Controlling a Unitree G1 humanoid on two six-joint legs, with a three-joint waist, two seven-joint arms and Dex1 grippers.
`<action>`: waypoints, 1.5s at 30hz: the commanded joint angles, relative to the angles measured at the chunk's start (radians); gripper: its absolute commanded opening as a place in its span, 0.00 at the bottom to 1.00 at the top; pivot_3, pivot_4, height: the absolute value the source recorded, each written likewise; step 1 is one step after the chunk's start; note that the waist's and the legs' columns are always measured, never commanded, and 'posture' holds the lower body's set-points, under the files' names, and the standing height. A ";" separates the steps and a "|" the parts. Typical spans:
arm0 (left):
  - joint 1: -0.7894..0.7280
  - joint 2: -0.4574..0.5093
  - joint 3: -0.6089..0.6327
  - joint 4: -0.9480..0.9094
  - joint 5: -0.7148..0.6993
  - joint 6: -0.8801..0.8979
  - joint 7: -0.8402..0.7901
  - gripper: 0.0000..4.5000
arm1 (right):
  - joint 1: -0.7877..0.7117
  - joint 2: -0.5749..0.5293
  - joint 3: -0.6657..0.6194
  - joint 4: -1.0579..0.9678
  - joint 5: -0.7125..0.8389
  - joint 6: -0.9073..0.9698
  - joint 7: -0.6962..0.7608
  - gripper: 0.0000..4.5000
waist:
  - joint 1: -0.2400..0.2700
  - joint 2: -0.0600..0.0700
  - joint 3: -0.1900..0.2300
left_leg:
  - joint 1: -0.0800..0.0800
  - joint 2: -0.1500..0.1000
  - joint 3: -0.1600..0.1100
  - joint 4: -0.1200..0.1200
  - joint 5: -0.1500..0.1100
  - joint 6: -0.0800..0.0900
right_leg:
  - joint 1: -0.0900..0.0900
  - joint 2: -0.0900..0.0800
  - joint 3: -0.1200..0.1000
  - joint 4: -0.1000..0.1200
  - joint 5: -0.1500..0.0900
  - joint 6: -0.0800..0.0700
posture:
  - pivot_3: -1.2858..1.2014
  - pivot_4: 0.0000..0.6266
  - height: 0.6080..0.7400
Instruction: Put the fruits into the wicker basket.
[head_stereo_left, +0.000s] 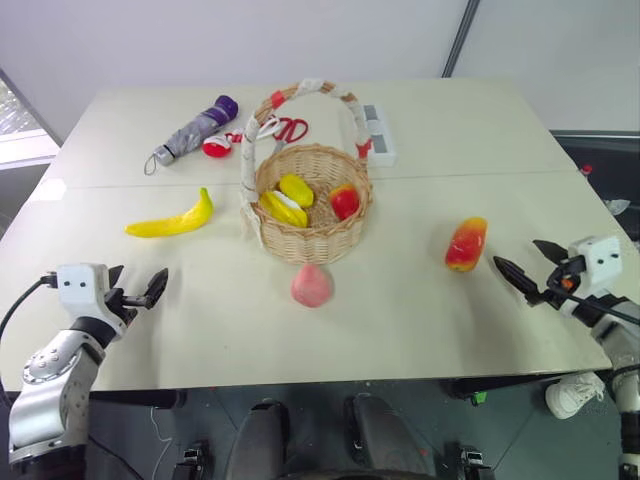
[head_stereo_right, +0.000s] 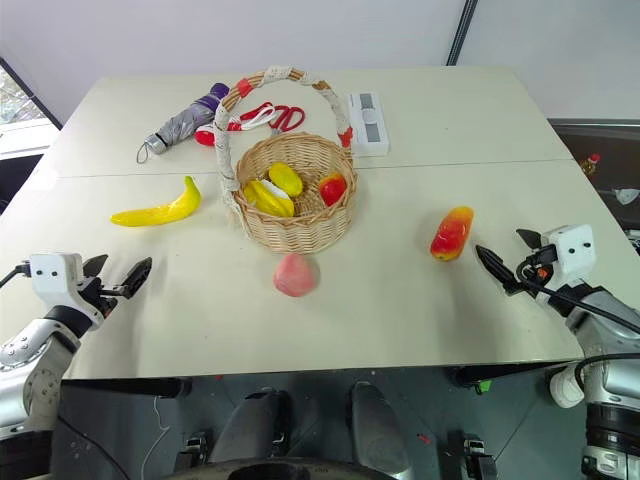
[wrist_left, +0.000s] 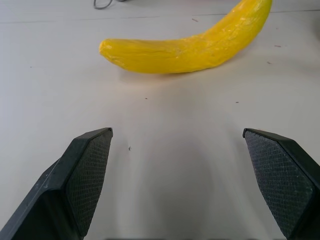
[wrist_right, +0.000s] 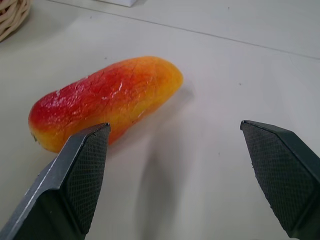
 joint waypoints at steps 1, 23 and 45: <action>-0.002 -0.003 0.015 -0.035 0.000 -0.013 0.013 1.00 | -0.011 -0.004 -0.007 -0.019 0.001 -0.016 -0.002 0.97 | 0.000 0.000 0.000 | 0.000 0.000 0.000 0.000 0.000 0.000 | 0.000 0.000 0.000 0.000 0.000 0.000 | 0.52 0.24 1.00; -0.369 0.410 -0.450 0.156 0.523 -0.030 -0.080 1.00 | -0.107 -0.046 0.256 -0.667 0.254 0.336 0.079 0.97 | -0.001 0.000 0.000 | -0.003 0.001 0.000 0.000 -0.001 0.002 | -0.005 0.003 0.000 0.002 0.000 0.000 | 0.52 0.24 1.00; -0.744 0.289 -0.617 0.680 0.674 -0.220 -0.160 0.10 | -0.189 0.109 0.475 -0.723 0.188 0.322 0.004 1.00 | 0.004 -0.003 0.000 | -0.004 0.000 0.000 0.002 -0.001 0.002 | -0.006 0.001 -0.001 0.005 0.001 0.000 | 0.52 0.24 1.00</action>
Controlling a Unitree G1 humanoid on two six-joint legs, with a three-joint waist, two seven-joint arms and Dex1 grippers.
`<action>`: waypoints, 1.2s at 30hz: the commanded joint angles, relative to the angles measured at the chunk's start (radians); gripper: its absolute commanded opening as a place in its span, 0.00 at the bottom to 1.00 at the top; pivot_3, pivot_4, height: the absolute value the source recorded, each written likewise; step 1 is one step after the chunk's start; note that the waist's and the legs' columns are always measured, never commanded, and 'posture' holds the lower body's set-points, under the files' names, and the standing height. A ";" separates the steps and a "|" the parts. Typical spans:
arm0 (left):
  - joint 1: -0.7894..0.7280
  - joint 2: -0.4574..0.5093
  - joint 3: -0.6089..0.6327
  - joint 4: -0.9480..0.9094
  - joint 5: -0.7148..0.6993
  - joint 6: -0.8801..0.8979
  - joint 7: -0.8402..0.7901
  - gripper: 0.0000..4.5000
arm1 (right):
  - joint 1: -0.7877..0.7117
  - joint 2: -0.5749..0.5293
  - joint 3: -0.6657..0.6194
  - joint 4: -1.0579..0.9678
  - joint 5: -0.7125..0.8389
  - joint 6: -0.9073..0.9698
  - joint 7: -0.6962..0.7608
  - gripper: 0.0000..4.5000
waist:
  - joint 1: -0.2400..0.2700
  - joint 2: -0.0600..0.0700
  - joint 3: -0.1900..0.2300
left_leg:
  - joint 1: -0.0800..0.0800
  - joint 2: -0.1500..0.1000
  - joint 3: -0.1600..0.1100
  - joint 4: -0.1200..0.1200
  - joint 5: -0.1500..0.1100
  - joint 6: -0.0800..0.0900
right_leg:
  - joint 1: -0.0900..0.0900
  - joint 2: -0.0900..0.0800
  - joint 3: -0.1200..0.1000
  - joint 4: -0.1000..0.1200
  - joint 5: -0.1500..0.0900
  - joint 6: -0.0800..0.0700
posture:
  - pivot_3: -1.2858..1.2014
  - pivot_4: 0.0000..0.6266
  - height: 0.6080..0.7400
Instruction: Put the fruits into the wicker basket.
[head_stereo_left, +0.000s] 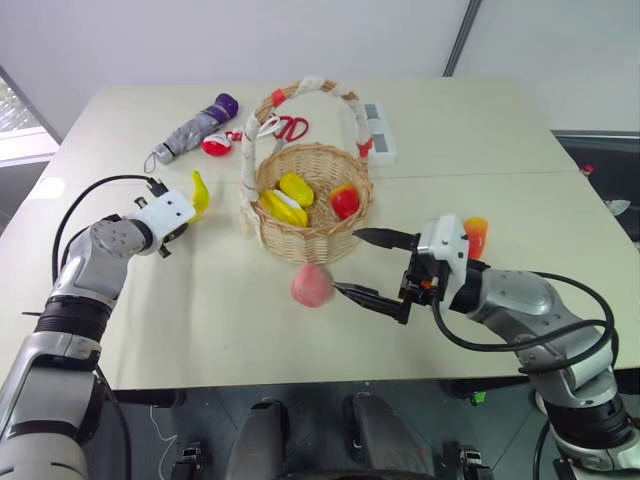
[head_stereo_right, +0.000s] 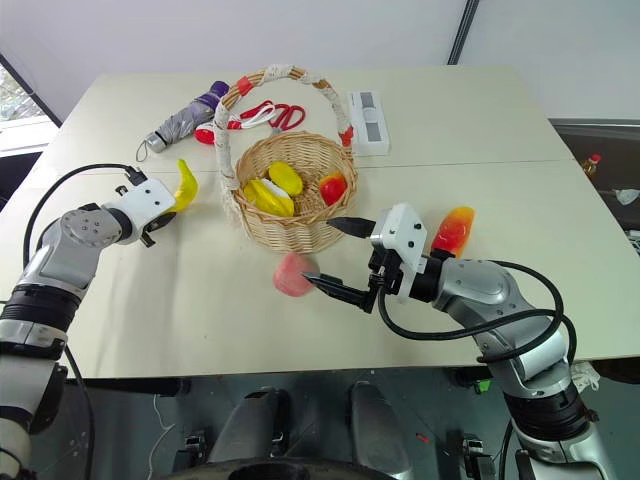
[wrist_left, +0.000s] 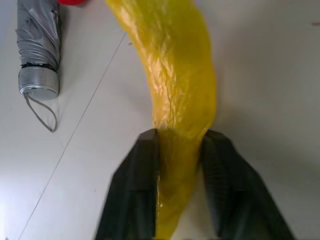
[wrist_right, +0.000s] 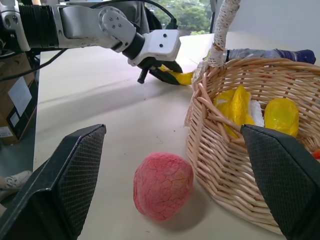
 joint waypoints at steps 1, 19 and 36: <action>-0.012 0.008 0.004 0.015 0.022 -0.013 0.000 0.08 | 0.003 0.014 -0.004 -0.029 -0.004 -0.022 -0.009 1.00 | 0.001 0.000 0.000 | 0.000 0.000 0.000 0.000 0.000 0.000 | 0.000 0.000 0.000 0.000 0.000 0.000 | 0.52 0.24 1.00; 0.381 0.142 0.491 -1.096 -0.988 0.617 -0.392 0.07 | -0.077 -0.065 -0.081 0.104 -0.037 -0.062 0.066 1.00 | 0.003 -0.003 0.001 | -0.001 0.003 0.002 0.002 0.000 0.000 | -0.003 -0.001 0.001 0.003 0.000 -0.001 | 0.52 0.24 1.00; -0.133 -0.178 -0.025 -0.709 -0.527 0.421 -0.195 0.62 | -0.067 -0.046 -0.071 0.057 -0.052 -0.004 0.006 1.00 | -0.022 -0.004 0.001 | -0.001 0.000 0.001 0.001 0.000 0.000 | -0.004 0.002 0.002 0.003 0.000 -0.001 | 0.52 0.24 1.00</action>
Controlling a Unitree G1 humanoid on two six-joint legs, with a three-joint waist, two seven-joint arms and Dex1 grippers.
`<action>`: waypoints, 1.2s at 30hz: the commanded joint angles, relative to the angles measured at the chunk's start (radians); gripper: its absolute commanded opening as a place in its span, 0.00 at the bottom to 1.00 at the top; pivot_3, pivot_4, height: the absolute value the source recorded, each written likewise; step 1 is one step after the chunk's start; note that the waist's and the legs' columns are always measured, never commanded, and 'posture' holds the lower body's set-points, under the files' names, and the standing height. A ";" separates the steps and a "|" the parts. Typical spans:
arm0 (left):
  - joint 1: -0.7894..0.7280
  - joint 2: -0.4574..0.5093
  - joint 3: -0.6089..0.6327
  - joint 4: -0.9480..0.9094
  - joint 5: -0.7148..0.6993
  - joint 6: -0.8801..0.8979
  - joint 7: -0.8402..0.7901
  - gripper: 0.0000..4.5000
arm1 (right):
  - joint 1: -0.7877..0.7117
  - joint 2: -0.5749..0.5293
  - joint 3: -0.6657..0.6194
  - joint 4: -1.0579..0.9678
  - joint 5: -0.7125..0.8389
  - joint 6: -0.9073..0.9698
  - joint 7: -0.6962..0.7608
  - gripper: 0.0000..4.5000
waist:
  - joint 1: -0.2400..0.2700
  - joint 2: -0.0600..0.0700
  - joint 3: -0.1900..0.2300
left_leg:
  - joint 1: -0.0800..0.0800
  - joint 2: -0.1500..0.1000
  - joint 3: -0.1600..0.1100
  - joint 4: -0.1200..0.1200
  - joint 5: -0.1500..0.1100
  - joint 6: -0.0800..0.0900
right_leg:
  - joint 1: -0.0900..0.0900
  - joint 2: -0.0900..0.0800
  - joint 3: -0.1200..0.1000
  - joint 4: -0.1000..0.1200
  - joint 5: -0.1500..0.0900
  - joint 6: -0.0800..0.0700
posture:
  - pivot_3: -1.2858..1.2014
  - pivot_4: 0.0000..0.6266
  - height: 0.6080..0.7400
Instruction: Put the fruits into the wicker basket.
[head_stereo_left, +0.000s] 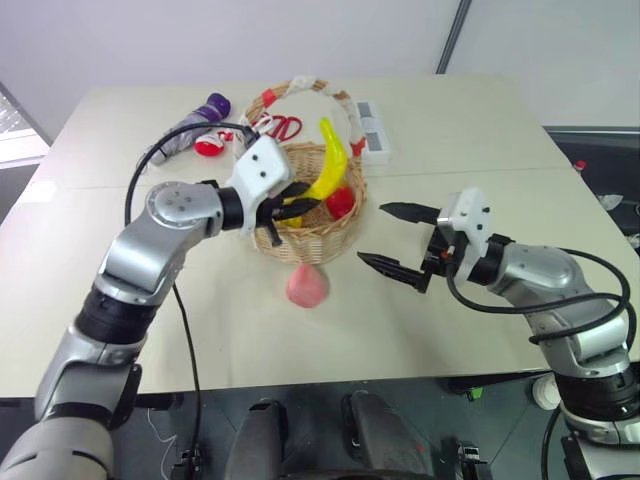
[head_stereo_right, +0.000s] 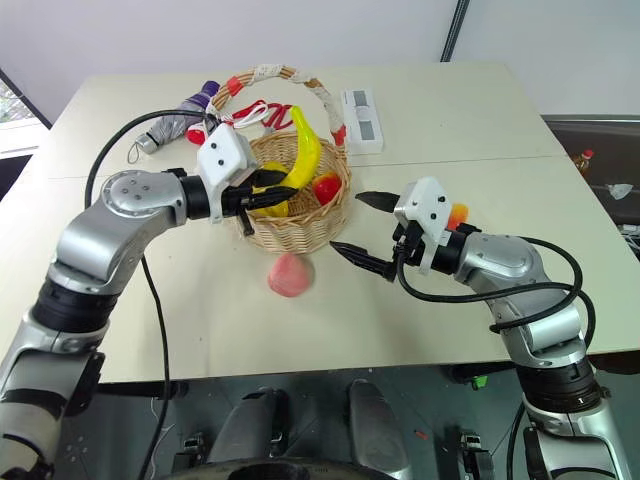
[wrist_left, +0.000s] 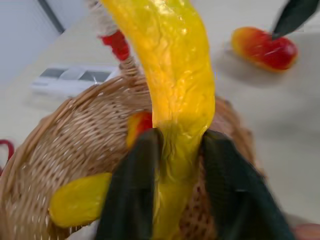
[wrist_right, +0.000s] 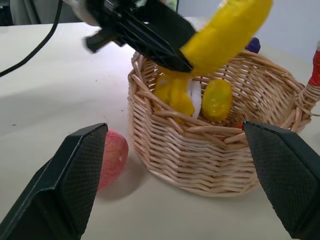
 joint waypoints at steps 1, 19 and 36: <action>-0.017 0.000 0.023 -0.005 0.016 -0.069 -0.039 0.73 | 0.018 0.011 0.015 -0.084 0.008 0.048 -0.046 1.00 | -0.002 0.000 0.000 | 0.000 0.000 0.000 0.000 0.000 0.000 | 0.000 0.000 0.000 0.000 0.000 0.000 | 0.52 0.24 1.00; 0.503 0.250 0.428 -0.262 -0.297 0.027 -0.283 0.83 | -0.089 0.164 0.347 0.077 -0.132 0.066 -0.016 1.00 | -0.013 0.000 0.000 | 0.001 0.004 0.001 0.001 0.000 0.000 | -0.003 0.000 0.001 0.005 -0.001 -0.001 | 0.52 0.24 1.00; 0.705 0.260 0.458 -0.321 -0.303 -0.026 -0.258 0.85 | -0.156 0.318 0.425 0.295 -0.309 0.026 -0.061 0.70 | -0.008 -0.003 -0.001 | 0.001 0.004 0.003 0.001 0.000 0.000 | -0.004 -0.001 0.001 0.006 -0.001 -0.002 | 0.52 0.24 1.00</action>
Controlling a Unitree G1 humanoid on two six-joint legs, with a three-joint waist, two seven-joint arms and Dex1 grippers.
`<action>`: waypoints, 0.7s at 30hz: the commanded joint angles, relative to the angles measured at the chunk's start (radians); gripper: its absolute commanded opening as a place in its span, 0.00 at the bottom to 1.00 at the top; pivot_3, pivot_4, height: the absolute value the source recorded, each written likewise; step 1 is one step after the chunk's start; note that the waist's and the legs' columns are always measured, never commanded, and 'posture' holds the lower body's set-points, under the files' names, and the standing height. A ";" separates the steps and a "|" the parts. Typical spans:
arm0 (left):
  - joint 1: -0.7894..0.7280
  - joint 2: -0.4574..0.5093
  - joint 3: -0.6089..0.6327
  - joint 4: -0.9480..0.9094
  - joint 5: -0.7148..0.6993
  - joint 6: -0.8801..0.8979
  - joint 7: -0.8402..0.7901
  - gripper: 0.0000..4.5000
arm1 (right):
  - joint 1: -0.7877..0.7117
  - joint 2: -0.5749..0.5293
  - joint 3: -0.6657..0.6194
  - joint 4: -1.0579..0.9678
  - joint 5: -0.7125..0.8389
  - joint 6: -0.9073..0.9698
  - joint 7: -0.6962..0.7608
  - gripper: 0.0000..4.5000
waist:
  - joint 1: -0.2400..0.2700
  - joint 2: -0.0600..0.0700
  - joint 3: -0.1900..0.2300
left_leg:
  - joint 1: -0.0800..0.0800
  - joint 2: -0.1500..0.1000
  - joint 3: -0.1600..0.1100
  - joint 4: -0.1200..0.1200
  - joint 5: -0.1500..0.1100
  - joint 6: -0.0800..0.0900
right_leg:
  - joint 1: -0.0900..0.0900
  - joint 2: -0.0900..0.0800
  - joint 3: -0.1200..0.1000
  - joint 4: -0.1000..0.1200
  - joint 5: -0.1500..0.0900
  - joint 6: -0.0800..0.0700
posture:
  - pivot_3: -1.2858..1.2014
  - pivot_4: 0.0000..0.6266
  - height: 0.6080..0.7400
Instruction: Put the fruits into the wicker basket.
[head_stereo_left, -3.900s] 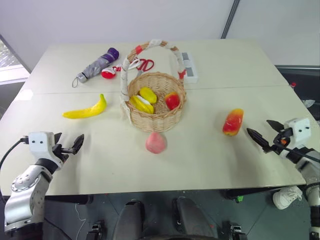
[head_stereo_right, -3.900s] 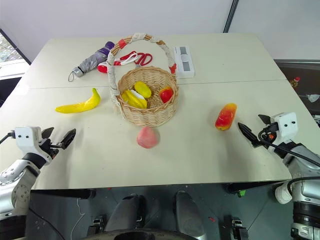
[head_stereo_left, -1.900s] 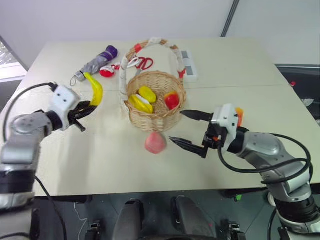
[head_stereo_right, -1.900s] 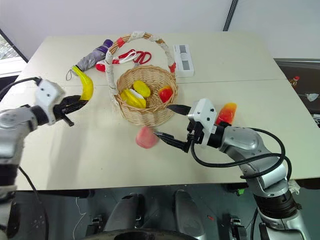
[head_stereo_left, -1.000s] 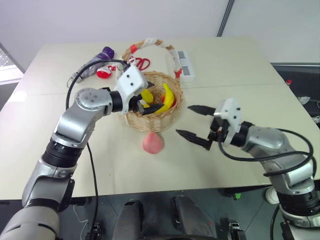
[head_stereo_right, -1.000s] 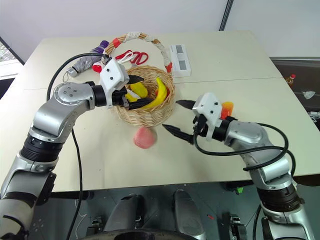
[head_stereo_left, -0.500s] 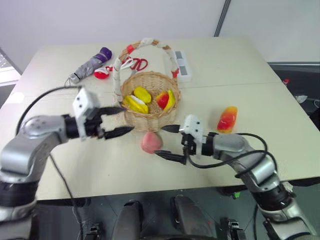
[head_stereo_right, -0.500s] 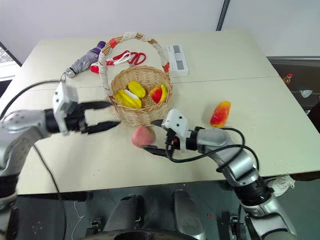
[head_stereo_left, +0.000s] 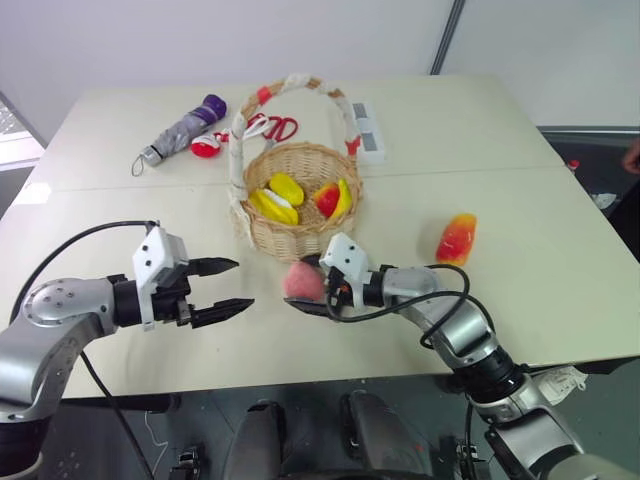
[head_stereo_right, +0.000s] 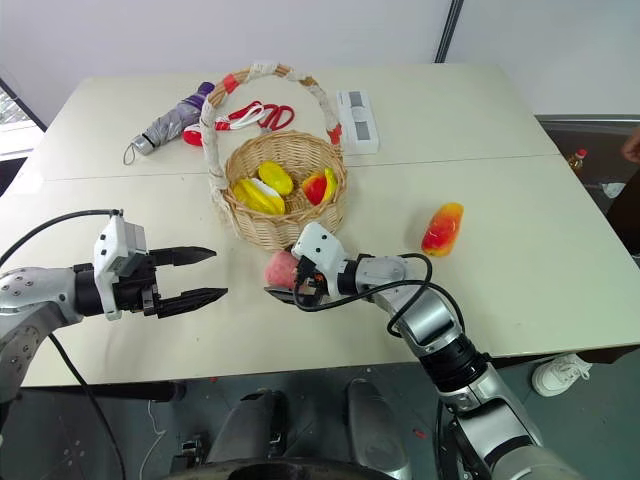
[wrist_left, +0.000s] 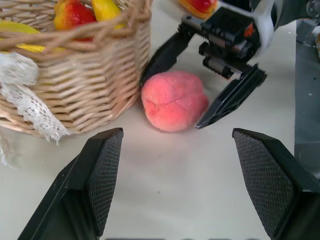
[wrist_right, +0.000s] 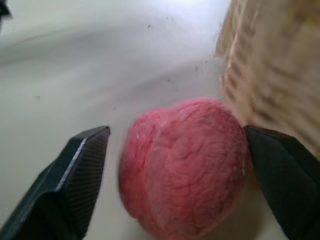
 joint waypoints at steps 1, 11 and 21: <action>-0.011 0.004 0.011 -0.008 0.002 -0.023 0.007 0.85 | -0.009 0.013 0.000 -0.010 -0.025 -0.024 -0.004 0.60 | 0.001 0.000 0.000 | 0.000 0.000 0.000 0.000 0.000 0.000 | 0.000 0.000 0.000 0.000 0.000 0.000 | 0.52 0.24 1.00; -0.016 0.002 0.029 0.013 -0.011 -0.028 0.013 0.85 | -0.003 -0.077 -0.105 -0.237 0.098 -0.013 0.122 0.51 | 0.002 0.000 0.000 | -0.001 0.000 0.000 0.000 0.000 0.000 | 0.000 -0.001 0.000 0.000 0.000 0.000 | 0.52 0.24 1.00; -0.067 -0.093 0.049 0.030 -0.076 -0.037 0.080 0.85 | -0.290 0.028 -0.282 -0.134 0.130 0.131 -0.129 0.51 | -0.001 0.000 0.000 | 0.000 0.001 -0.001 -0.001 0.000 0.000 | -0.001 0.001 0.000 0.000 0.000 -0.001 | 0.52 0.24 1.00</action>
